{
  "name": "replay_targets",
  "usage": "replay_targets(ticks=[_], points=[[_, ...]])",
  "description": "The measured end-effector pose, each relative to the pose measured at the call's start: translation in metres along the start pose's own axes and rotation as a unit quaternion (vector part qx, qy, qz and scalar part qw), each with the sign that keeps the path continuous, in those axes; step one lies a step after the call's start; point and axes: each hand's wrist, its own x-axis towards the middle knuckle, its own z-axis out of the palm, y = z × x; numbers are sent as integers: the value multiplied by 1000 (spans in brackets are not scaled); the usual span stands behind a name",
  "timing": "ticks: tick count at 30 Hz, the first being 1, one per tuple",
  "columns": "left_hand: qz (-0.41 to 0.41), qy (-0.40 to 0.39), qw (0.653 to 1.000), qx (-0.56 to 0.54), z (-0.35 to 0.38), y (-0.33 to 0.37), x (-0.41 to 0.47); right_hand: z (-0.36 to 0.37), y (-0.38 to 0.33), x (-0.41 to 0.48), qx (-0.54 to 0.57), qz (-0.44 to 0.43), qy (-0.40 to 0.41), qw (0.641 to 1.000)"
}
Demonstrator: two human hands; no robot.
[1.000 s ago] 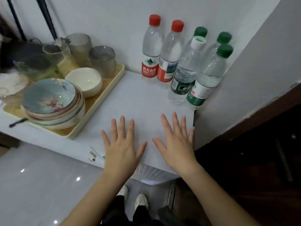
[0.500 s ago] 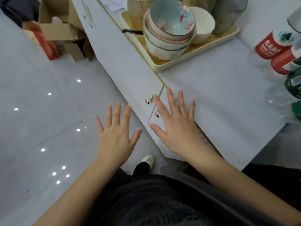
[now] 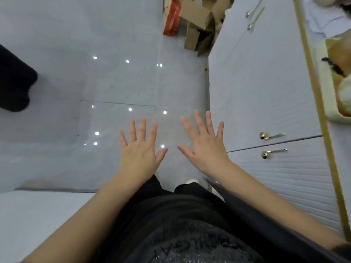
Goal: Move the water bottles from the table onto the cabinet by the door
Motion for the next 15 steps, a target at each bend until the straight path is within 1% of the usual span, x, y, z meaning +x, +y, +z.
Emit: replay_targets(ticks=[3, 7, 15], points=[[-57, 0, 998, -23, -3, -33, -1, -2, -36, 18, -5, -28, -15, 999], [-134, 17, 989, -54, -6, -75, -5, -5, -85, 49, -39, -91, -39, 994], [-254, 17, 959, -126, -3, -132, -20, -15, -152, 116, -106, -222, -55, 968]])
